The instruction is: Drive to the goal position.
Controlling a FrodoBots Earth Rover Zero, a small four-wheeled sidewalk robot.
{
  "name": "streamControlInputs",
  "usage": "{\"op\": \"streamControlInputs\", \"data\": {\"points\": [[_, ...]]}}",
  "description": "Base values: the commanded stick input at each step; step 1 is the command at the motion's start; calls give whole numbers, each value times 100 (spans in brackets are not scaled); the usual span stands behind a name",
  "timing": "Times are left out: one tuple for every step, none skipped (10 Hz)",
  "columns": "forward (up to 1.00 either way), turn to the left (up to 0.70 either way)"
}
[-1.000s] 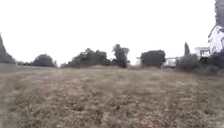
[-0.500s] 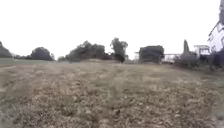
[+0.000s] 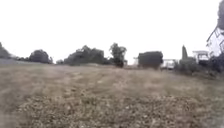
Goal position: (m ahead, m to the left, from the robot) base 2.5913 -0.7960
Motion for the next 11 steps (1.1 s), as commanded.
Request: {"op": "streamControlInputs", "data": {"points": [[68, -21], [68, -21], [68, -20], [68, -20], [68, -20], [68, -20], [68, -20], [68, -19], [68, -19], [68, -19], [68, -19]]}}
